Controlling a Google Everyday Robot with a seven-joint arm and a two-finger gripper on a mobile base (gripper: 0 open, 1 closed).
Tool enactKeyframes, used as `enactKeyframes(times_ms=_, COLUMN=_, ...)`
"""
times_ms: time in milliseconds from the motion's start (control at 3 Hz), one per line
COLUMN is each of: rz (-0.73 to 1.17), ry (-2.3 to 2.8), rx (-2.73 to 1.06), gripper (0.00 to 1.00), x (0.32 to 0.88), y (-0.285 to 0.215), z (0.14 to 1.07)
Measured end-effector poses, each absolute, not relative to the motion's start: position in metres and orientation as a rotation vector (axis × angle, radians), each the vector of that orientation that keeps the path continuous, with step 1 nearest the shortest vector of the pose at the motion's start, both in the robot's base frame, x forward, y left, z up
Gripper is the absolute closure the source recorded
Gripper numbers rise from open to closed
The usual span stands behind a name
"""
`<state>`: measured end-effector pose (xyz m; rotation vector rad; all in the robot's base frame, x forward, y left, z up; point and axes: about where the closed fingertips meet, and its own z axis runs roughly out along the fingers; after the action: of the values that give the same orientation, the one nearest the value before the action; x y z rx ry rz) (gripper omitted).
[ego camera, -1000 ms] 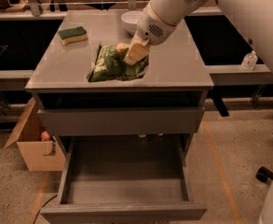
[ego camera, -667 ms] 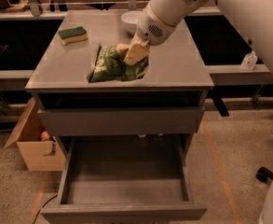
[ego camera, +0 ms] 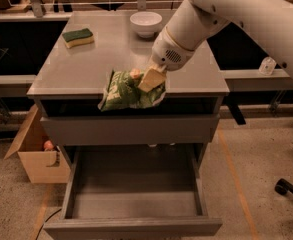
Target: Place green jalapeno chip bag into middle drawer
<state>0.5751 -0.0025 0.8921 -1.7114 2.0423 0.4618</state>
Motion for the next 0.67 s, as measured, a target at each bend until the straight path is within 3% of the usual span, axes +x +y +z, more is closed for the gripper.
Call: enactKeyframes(times_ms=667, rz=0.527, ry=2.177, rx=-1.734, gripper=1.00, x=0.533, y=-0.013, z=0.819)
